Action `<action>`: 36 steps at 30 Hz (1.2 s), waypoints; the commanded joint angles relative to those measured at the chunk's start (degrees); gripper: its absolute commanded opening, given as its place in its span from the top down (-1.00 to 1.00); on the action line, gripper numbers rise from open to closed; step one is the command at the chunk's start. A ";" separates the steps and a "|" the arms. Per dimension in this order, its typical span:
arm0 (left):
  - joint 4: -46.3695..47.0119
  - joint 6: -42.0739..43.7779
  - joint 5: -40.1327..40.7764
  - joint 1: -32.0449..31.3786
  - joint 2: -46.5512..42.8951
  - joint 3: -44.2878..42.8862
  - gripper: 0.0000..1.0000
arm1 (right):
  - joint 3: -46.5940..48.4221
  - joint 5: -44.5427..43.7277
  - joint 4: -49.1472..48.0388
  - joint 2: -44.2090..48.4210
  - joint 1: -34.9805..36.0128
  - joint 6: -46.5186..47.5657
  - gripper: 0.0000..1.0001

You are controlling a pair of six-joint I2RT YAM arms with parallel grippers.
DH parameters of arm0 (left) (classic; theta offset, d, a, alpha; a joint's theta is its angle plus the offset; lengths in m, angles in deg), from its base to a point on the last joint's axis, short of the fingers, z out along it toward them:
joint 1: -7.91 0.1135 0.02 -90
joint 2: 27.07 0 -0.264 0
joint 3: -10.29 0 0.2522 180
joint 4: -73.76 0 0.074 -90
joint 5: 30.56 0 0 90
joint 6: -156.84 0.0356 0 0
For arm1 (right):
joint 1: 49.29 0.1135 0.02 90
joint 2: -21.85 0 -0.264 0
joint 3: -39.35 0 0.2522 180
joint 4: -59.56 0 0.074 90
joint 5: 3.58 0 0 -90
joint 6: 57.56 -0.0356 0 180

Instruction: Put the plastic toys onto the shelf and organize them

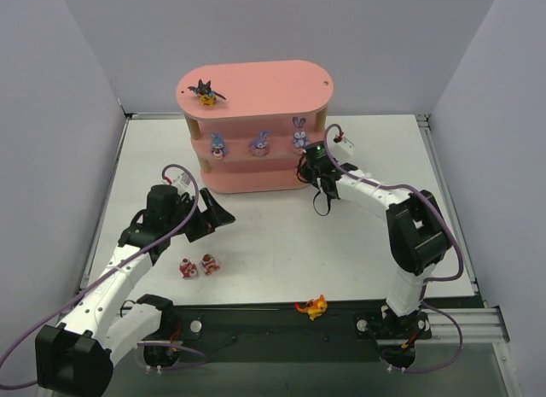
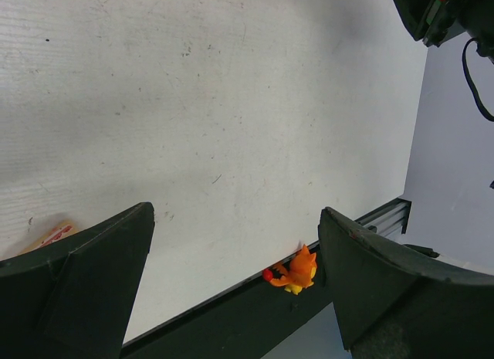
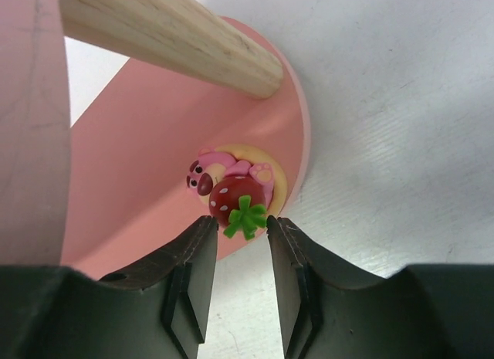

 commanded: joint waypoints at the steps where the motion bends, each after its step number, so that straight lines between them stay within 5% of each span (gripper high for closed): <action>1: 0.06 0.98 0.23 0.41 -0.21 -2.56 -0.95 | -0.01 0.35 -6.30 3.08 1.20 -0.74 0.28; 13: -2.30 2.21 1.54 0.59 -1.88 -2.82 -0.95 | -4.23 0.44 -4.73 8.10 1.38 -2.15 0.33; 28: -31.31 5.29 13.41 0.15 -6.01 -8.54 -0.90 | -13.99 4.22 3.96 20.23 6.12 0.49 0.31; 36: -28.86 2.31 17.10 -2.75 -6.28 -5.55 -0.84 | -12.06 17.13 -1.56 19.44 11.39 18.04 0.20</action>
